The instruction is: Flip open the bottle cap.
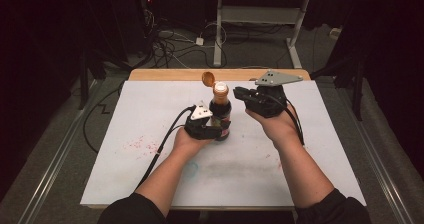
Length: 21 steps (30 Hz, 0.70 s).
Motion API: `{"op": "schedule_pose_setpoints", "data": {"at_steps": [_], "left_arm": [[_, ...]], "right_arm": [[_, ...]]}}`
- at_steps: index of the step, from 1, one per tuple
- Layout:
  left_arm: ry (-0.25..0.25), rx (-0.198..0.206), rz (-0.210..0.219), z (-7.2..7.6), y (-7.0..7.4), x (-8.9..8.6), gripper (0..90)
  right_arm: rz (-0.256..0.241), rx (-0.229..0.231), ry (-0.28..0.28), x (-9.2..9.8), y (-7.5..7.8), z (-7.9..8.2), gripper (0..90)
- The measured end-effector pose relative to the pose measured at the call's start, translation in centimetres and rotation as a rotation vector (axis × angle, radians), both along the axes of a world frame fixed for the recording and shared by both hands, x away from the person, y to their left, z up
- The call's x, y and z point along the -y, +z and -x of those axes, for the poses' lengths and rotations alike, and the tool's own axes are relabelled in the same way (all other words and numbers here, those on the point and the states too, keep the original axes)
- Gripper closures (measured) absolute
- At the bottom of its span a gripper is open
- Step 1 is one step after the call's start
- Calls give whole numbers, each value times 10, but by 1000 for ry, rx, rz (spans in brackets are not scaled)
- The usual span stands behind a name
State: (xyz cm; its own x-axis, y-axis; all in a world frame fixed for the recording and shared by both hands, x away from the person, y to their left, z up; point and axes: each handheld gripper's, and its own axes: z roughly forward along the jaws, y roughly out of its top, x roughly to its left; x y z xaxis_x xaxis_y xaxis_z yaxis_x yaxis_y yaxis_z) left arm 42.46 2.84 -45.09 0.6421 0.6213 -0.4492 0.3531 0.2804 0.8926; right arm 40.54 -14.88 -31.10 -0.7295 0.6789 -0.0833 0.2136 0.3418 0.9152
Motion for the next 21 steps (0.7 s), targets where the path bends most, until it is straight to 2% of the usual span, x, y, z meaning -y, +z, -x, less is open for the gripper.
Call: {"op": "schedule_pose_setpoints", "data": {"at_steps": [2,7,12,15,18,21], "left_arm": [[-1,-1,0,0,0,0,282],[1,-2,2,0,0,0,280],[-2,-5,2,0,1,-1,277],[-5,-8,0,1,2,-2,274],[-16,-30,17,0,2,-3,253],[-27,-64,14,-1,1,-4,181]], "right_arm": [[-5,-6,9,1,-4,0,797],[-14,-22,21,3,-11,0,655],[-24,-30,29,3,-17,0,454],[-30,-43,27,3,-21,-2,293],[-33,-47,20,3,-25,-3,192],[-32,-50,19,2,-29,-4,50]]}}
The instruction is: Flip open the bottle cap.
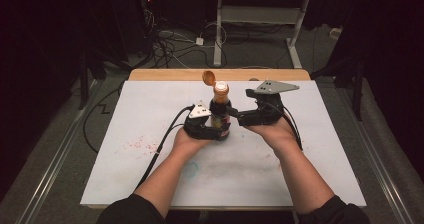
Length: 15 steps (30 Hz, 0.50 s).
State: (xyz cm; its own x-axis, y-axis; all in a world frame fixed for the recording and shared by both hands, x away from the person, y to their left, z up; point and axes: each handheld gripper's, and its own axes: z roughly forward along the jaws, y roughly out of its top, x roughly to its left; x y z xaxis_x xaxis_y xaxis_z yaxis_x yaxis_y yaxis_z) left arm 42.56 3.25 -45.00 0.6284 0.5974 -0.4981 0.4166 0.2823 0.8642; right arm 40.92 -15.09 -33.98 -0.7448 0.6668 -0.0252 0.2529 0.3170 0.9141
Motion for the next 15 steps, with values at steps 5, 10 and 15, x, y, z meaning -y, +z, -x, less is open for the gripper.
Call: {"op": "schedule_pose_setpoints", "data": {"at_steps": [5,10,15], "left_arm": [[0,-47,-11,-1,-4,-4,3],[8,-47,-6,3,-5,-12,0],[15,-48,-1,7,-8,-22,0]], "right_arm": [[15,-13,-23,-1,-7,-1,2],[13,-5,-34,1,-16,0,2],[16,3,-51,6,-26,1,2]]}}
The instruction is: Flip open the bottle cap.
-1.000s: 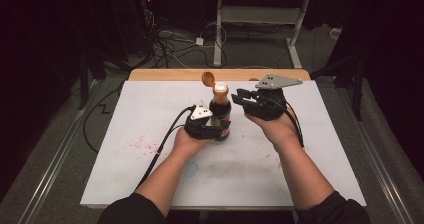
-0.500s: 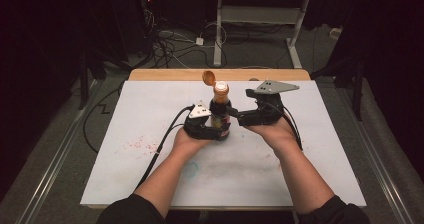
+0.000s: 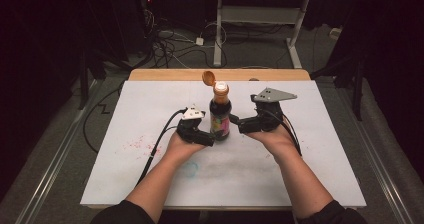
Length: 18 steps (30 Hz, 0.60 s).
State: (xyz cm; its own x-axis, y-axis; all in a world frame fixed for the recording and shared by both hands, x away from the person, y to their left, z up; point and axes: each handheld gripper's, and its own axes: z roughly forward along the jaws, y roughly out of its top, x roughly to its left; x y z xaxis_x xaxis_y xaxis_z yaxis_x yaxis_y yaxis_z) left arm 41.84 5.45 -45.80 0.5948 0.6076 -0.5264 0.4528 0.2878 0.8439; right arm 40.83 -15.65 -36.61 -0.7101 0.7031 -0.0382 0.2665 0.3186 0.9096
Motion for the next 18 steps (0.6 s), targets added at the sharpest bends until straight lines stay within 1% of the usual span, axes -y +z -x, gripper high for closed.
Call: {"op": "schedule_pose_setpoints", "data": {"at_steps": [3,5,6,8,13,15,18], "left_arm": [[12,-5,8,2,-3,-5,0],[15,-12,5,3,-5,-8,0],[17,-16,3,4,-7,-10,0],[19,-20,3,6,-8,-13,0],[29,-15,-10,13,-10,-24,0],[41,-13,-7,15,-11,-29,0],[49,-28,-6,18,-14,-37,0]], "right_arm": [[2,2,-6,3,-8,1,3],[9,-1,-16,5,-14,2,2],[5,-3,-15,6,-17,2,3],[14,-14,-18,8,-25,3,2],[19,-25,-23,12,-44,6,3],[20,-30,-28,15,-50,7,3],[24,-34,-38,18,-59,9,3]]}}
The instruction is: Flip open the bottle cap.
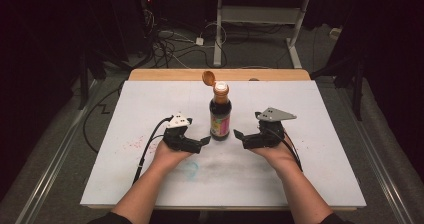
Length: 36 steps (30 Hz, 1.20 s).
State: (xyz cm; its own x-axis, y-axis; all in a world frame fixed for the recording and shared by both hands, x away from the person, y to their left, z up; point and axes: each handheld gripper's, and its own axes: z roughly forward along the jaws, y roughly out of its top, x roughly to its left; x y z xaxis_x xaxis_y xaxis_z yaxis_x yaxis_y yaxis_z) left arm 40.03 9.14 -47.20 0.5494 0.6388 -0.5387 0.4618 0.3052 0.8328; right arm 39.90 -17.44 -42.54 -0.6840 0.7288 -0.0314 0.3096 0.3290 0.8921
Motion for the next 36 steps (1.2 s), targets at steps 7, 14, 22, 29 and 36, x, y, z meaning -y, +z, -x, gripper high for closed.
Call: {"op": "schedule_pose_setpoints", "data": {"at_steps": [7,14,22,29,36], "left_arm": [[23,-8,-5,8,-5,-18,0],[36,-5,-18,21,-9,-32,0],[55,13,-7,40,-11,-52,0],[94,40,-2,54,-13,-73,0],[112,53,-11,76,-18,-87,0]], "right_arm": [[0,-10,-13,9,-16,8,3],[4,0,-19,18,-23,17,3],[0,17,-30,33,-28,34,3],[-8,12,-46,48,-37,51,3],[21,15,-55,59,-47,67,3]]}}
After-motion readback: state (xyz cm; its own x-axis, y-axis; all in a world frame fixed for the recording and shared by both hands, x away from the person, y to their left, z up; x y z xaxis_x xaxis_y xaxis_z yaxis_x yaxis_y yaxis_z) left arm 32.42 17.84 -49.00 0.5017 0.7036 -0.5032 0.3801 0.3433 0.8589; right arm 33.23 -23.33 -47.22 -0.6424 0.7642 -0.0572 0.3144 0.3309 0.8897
